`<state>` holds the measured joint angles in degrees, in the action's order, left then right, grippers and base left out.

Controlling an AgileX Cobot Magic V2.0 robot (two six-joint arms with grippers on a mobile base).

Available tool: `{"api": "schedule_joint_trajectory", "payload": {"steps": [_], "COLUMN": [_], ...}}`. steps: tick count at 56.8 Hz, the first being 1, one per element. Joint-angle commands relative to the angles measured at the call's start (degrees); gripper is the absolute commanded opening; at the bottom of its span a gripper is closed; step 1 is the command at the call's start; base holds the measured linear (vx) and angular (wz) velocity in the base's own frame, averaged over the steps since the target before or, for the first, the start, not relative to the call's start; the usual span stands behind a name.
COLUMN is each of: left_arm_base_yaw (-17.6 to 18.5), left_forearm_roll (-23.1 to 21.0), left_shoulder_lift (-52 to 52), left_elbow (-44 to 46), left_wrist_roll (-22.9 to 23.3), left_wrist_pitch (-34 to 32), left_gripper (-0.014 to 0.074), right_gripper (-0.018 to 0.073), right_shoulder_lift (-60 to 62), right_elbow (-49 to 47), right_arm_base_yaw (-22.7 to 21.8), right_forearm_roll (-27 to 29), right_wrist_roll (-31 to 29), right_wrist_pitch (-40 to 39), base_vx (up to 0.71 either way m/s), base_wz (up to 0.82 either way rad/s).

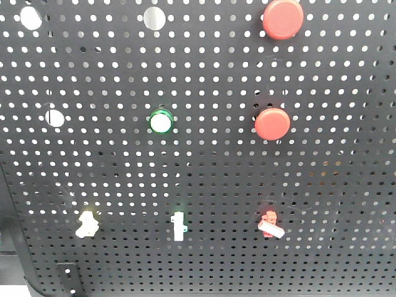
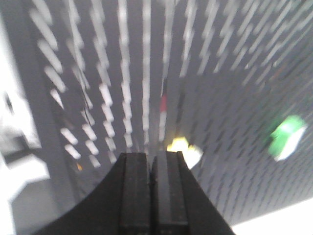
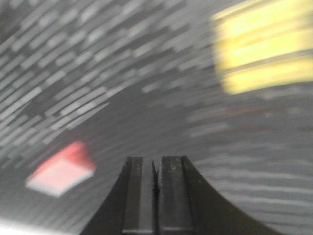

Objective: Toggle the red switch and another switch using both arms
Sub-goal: 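Move the right gripper toward the red-white toggle switch, then push the red-white switch lever with the right gripper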

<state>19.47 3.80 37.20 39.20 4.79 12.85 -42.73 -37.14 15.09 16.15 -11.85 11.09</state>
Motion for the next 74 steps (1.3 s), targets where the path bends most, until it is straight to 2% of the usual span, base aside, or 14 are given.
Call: {"api": "schedule_joint_trajectory", "payload": {"steps": [1, 5, 11, 18, 29, 45, 64, 74], "left_arm_base_yaw": [0.18, 0.18, 0.18, 0.18, 0.18, 0.13, 0.13, 0.13], "left_forearm_roll": [-0.45, -0.39, 0.78, 1.6, 1.65, 2.76, 2.66, 2.65], "left_shoulder_lift": [-3.56, -5.92, -8.18, -9.85, -10.42, -10.37, -10.32, -10.32], "left_elbow": [1.92, 1.92, 1.92, 1.92, 1.92, 1.92, 1.92, 1.92], "left_wrist_roll": [-0.29, -0.29, -0.29, -0.29, -0.29, -0.26, -0.26, -0.26], "left_wrist_pitch": [-1.79, -0.25, 2.48, 5.51, 6.49, 5.59, 5.23, 5.35], "left_gripper": [0.0003, 0.0003, 0.0003, 0.0003, 0.0003, 0.0003, 0.0003, 0.0003], "right_gripper": [-0.0006, -0.0006, -0.0006, -0.0006, -0.0006, -0.0006, -0.0006, -0.0006], "right_shoulder_lift": [-5.85, -10.58, -15.68, -19.1, -19.51, -19.51, -22.98, -27.66], "right_elbow": [-2.1, -2.1, -2.96, -4.93, -8.57, -9.4, -9.4, -9.4], "right_arm_base_yaw": [9.4, 15.73, 19.61, 19.54, 19.47, 13.94, 14.0, 14.0], "right_forearm_roll": [1.86, 1.86, 2.41, 3.48, 3.36, 4.28, 4.38, 4.81], "right_wrist_roll": [-6.08, -6.87, -6.02, -6.01, -7.28, -7.29, -8.4, -8.36], "right_wrist_pitch": [-8.37, -13.51, -20.46, -21.15, -21.16, -15.58, -15.51, -10.35], "base_vx": [0.0, 0.0, 0.0, 0.0, 0.0, 0.0, 0.0, 0.0], "base_wz": [0.0, 0.0, 0.0, 0.0, 0.0, 0.0, 0.0, 0.0]}}
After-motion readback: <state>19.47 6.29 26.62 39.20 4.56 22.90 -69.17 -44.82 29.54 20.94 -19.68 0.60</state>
